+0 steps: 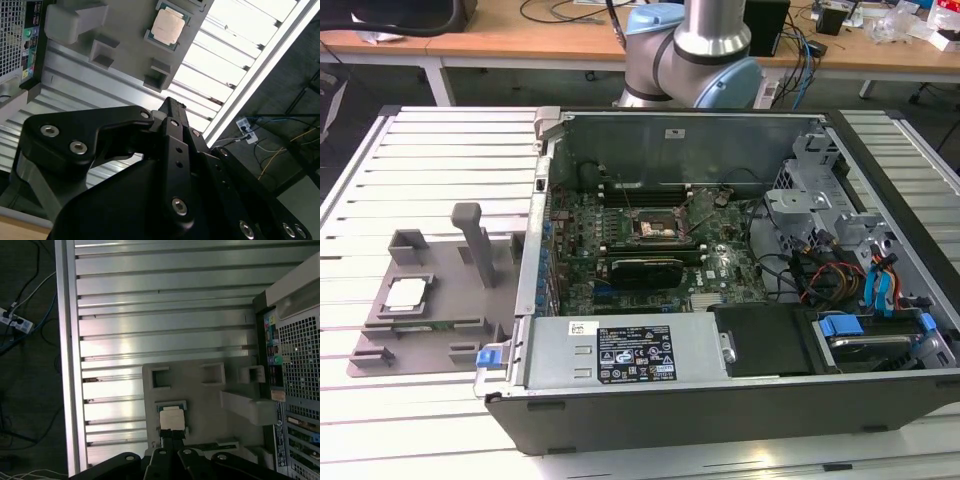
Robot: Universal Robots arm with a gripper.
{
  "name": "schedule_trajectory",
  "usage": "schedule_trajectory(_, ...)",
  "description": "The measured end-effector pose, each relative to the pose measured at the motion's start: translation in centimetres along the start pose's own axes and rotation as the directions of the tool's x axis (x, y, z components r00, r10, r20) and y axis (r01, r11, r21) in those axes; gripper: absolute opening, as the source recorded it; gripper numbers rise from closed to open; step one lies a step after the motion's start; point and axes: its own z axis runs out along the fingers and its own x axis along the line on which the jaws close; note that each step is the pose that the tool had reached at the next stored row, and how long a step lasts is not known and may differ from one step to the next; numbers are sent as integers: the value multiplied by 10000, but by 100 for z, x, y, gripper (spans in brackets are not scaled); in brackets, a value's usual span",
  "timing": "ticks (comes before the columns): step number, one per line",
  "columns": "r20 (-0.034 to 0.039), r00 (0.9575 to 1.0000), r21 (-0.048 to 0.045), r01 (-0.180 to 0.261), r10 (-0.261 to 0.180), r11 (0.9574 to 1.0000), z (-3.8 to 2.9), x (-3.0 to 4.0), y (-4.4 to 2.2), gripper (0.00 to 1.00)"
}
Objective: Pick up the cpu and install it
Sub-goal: 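Reach for the cpu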
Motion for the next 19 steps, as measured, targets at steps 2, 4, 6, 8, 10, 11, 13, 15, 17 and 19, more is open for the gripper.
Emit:
schedule_trajectory(2, 1, 10000, -1, 0, 0, 10000, 0, 35, -3, 11)
schedule_trajectory(4, 0, 10000, 0, 0, 0, 10000, -2, 97, -7, 11)
schedule_trajectory(6, 0, 10000, -1, 0, 0, 10000, -3, 153, -11, 11)
schedule_trajectory(8, 0, 10000, 0, -1, 1, 10000, -4, 210, -15, 11)
schedule_trajectory(10, 1, 10000, 0, 0, 0, 10000, -4, 234, -17, 11)
schedule_trajectory(11, 1, 10000, 0, 0, 0, 10000, -4, 247, -19, 11)
schedule_trajectory(13, 0, 10000, -4, 1, -1, 10000, -1, 258, -19, 11)
schedule_trajectory(15, -3, 10000, -4, -1, 1, 10000, 3, 184, -16, 11)
schedule_trajectory(17, -58, 10000, 0, -2, 2, 10000, 16, 4, -23, 11)
schedule_trajectory(19, -103, 9999, 3, -5, 5, 10000, 35, -104, -77, 11)
